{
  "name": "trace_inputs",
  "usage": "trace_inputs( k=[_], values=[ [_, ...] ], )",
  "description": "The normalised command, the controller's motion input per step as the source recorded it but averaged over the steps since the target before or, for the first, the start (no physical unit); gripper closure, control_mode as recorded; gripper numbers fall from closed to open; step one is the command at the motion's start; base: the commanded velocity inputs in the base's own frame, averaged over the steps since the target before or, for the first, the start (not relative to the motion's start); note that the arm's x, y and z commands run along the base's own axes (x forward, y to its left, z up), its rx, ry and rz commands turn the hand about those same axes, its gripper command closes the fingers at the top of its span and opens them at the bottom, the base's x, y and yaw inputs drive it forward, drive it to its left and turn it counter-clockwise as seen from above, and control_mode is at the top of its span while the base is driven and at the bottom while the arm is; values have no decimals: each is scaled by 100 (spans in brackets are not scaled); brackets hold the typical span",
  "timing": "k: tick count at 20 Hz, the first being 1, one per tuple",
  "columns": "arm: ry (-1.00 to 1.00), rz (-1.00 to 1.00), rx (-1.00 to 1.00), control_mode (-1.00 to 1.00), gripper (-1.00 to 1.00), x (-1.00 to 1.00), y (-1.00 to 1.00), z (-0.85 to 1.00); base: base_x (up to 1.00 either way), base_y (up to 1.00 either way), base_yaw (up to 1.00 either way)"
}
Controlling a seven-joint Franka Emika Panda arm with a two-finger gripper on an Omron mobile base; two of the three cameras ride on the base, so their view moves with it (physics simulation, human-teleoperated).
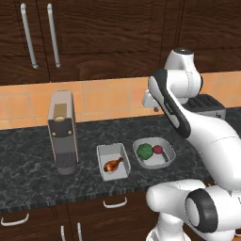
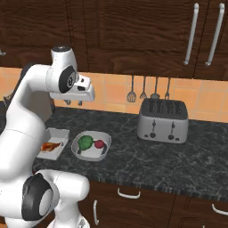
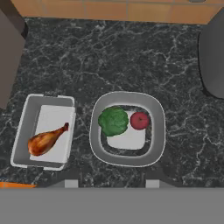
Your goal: Take the meat container that has the chicken drumstick and place it on the second highest rack of the freezer. Then take the vegetable container that has the tomato and broccoli and place it on the highest rack of the freezer.
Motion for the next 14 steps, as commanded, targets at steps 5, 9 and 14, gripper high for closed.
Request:
trace_inputs(
  k=[5,9,14],
  values=[
    [0,-7,1,-100,-100,-56,-4,-8,0,0,0],
    [0,-35,0,-100,-100,-62,67,-48,0,0,0],
    [0,-51,2,-100,-100,-15,88,-32,0,0,0]
  ],
)
